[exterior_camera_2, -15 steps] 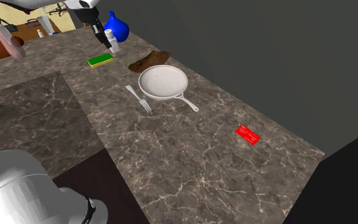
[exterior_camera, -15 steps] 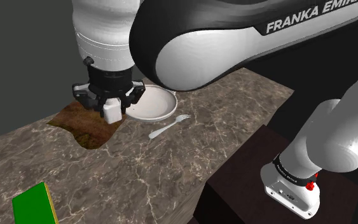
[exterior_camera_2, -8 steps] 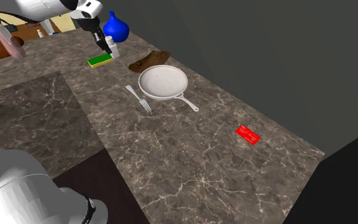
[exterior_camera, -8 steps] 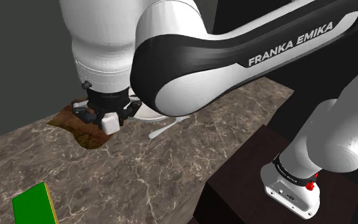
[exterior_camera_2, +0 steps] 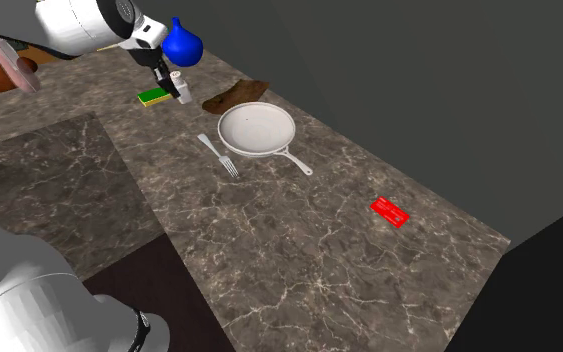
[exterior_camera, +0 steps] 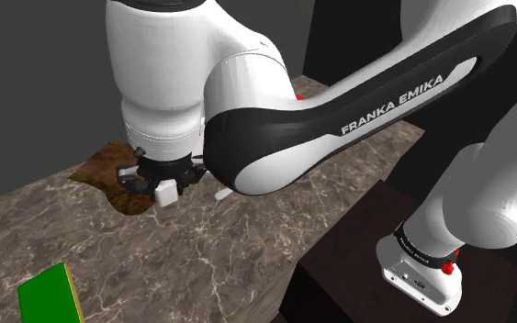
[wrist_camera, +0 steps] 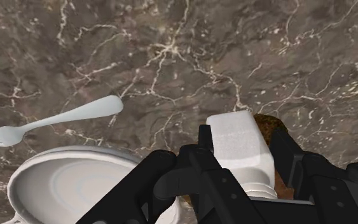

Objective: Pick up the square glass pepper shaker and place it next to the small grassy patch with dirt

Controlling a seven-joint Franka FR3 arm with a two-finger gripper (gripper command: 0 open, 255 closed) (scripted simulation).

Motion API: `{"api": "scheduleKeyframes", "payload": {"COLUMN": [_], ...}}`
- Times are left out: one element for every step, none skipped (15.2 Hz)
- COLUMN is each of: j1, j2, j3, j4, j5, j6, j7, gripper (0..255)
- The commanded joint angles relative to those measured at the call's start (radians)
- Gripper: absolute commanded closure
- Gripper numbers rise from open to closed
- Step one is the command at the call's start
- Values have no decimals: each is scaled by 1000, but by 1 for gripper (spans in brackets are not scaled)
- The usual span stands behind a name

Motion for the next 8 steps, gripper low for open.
{"api": "scheduleKeyframes", "payload": {"j1": [0,1,1,2,2,3,4,5], "j2": [10,16,23,29,36,43,51,58], "j3": [0,0,-1,-1,-1,-2,-3,-4], "j4": [-17,-25,-33,-40,-47,-54,-61,-67], "j5": [-14,-23,-31,-40,-50,-60,-70,-81], "j6": [24,35,47,58,69,80,91,102], "j7": [12,19,27,35,43,51,60,69], "gripper": [255,255,255,255,255,255,255,255]}}
